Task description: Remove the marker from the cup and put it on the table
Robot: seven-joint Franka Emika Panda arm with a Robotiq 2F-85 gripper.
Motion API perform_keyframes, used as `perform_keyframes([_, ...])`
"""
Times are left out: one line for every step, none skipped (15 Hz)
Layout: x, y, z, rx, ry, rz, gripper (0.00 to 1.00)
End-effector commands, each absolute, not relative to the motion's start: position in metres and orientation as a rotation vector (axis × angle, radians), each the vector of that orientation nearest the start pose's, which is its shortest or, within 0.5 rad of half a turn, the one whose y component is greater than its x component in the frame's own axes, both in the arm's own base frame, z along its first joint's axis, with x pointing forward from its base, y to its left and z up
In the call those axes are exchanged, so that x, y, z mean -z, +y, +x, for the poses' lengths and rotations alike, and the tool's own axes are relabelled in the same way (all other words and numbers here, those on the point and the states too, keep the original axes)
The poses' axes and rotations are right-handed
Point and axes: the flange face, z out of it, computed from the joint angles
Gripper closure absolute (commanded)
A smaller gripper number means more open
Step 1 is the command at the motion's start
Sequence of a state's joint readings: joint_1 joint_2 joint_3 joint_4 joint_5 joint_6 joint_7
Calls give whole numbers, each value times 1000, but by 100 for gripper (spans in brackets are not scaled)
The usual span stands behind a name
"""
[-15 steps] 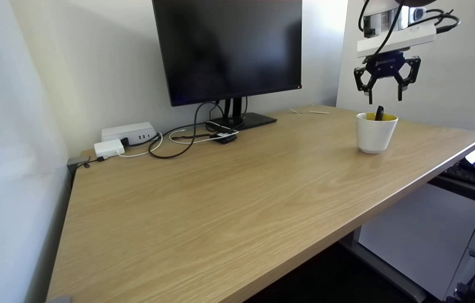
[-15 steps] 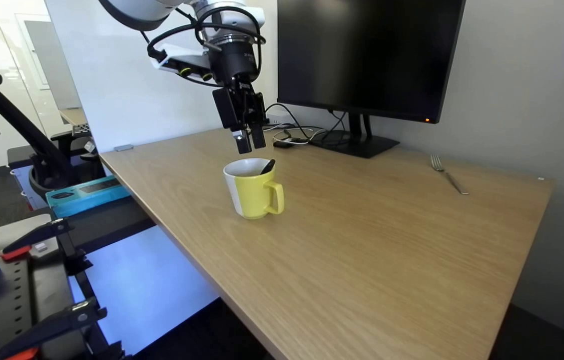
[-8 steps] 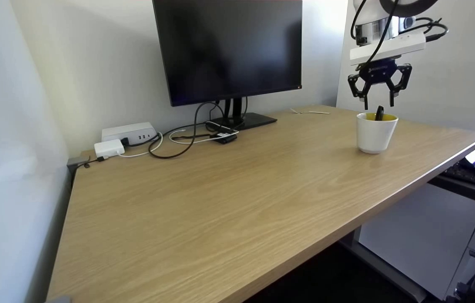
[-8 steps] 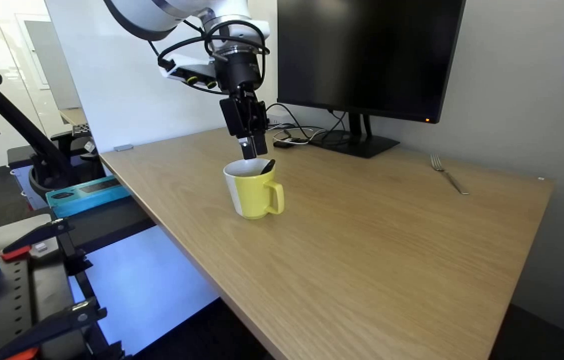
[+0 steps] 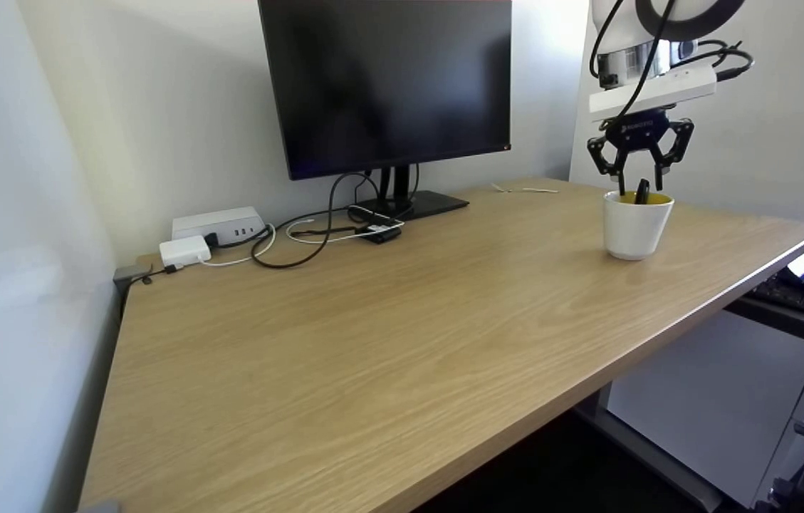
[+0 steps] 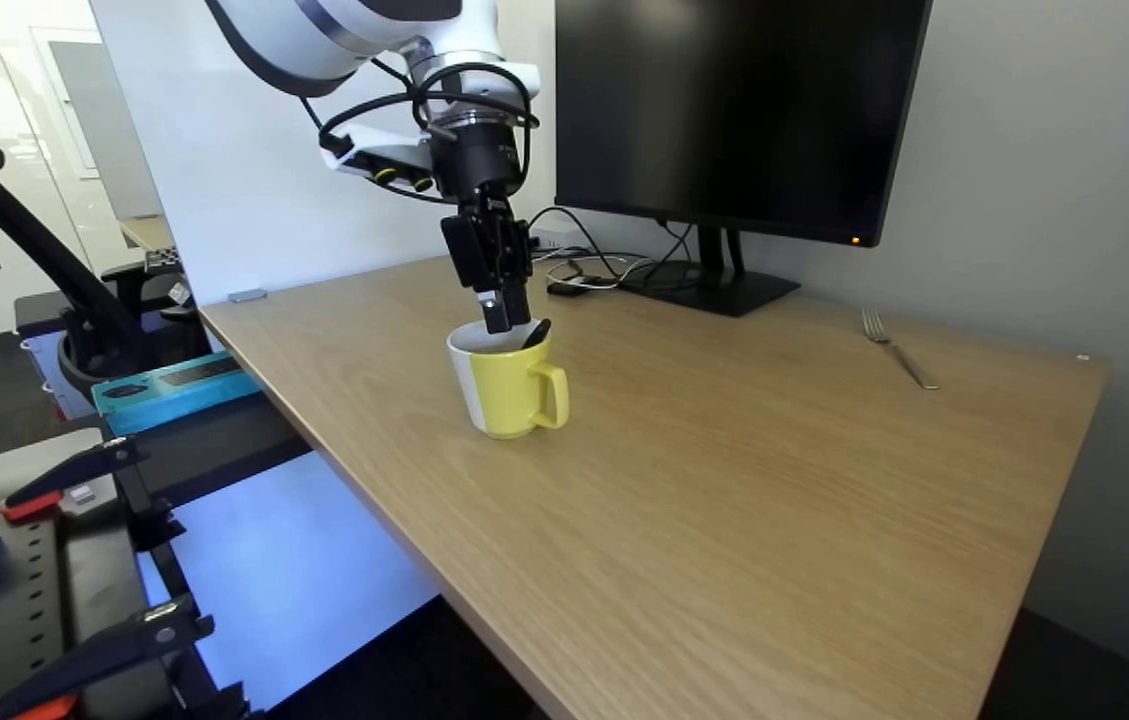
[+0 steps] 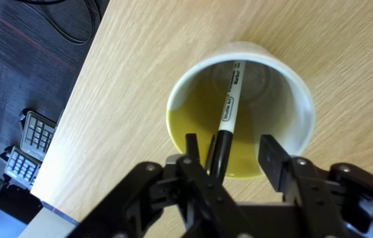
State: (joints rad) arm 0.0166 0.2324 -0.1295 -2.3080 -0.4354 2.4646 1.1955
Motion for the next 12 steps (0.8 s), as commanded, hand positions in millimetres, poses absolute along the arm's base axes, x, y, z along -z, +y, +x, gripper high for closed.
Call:
perform_keyframes([-231,-58,518,147,1578,-3038,47])
perform_keyframes([-227,-58,518,140,1576,-3041,48])
perform_keyframes([-225,-57,517,135,1576,-3045,48])
perform_keyframes([-222,-57,517,130,1575,-3046,48])
perform_keyframes([-220,-56,517,127,1574,-3048,49])
perform_keyframes([-217,-56,516,124,1571,-3050,48])
perform_keyframes([-215,-55,516,123,1567,-3052,49])
perform_keyframes([-213,-54,516,128,1563,-3054,49])
perform_keyframes([-211,-53,516,132,1558,-3058,49])
perform_keyframes([-210,-51,516,143,1556,-3062,49])
perform_keyframes([-208,-50,517,151,1553,-3065,49])
perform_keyframes([-206,-51,517,162,1555,-3066,49])
